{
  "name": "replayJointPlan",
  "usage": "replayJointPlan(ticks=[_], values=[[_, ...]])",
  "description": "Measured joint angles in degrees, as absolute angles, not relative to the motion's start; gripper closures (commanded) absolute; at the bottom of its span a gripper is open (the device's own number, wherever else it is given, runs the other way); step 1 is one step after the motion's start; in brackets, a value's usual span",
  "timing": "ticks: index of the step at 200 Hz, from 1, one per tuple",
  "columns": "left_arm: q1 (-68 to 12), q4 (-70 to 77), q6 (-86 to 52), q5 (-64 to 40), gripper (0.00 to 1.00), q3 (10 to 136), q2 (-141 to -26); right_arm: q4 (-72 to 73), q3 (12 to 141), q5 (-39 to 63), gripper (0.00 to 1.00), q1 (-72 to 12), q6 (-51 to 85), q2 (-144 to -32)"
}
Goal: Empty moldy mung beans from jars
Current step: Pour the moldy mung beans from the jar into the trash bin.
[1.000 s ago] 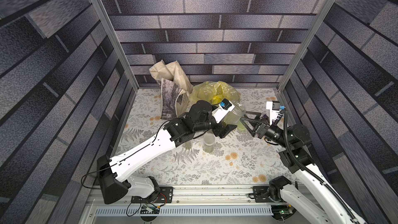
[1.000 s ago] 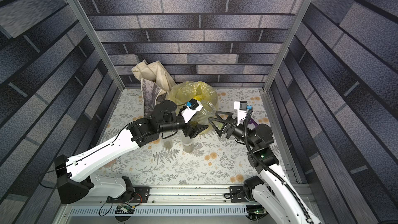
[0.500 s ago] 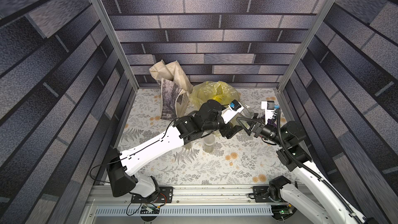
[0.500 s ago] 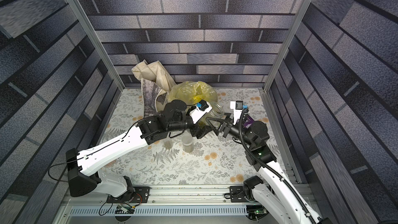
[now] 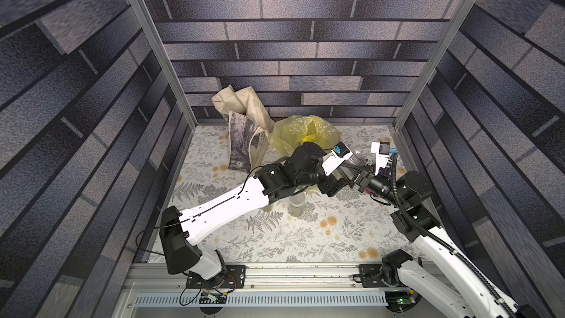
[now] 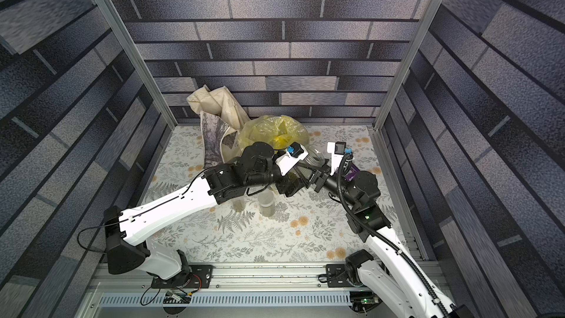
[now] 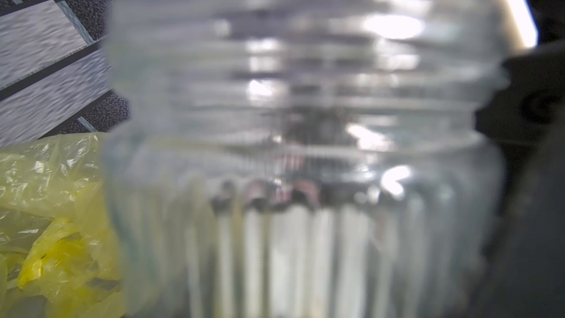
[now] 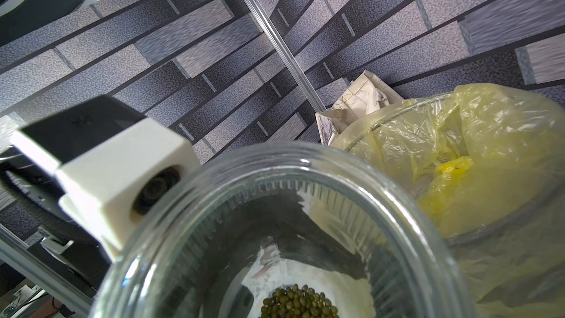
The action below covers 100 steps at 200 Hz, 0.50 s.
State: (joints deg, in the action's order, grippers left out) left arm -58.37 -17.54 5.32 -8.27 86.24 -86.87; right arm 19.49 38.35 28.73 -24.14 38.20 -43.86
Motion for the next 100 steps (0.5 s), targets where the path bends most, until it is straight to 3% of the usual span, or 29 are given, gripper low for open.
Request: replayJointPlan(ticks=[16,31,100], values=[[-58.41,-17.5,5.32,-7.99,0.18,86.37,-86.96,20.03,38.33,28.62,0.45,-24.14,38.54,-44.12],[-58.41,-17.21,5.72,-7.66,0.0,86.37,-86.96,20.73,38.15,28.36,0.47,-24.14,39.59,-44.38],[-59.61,-6.28,6.2,-4.38,0.0,78.74,-84.12,21.3,38.09,27.2,0.48,-24.1,46.72,-45.1]])
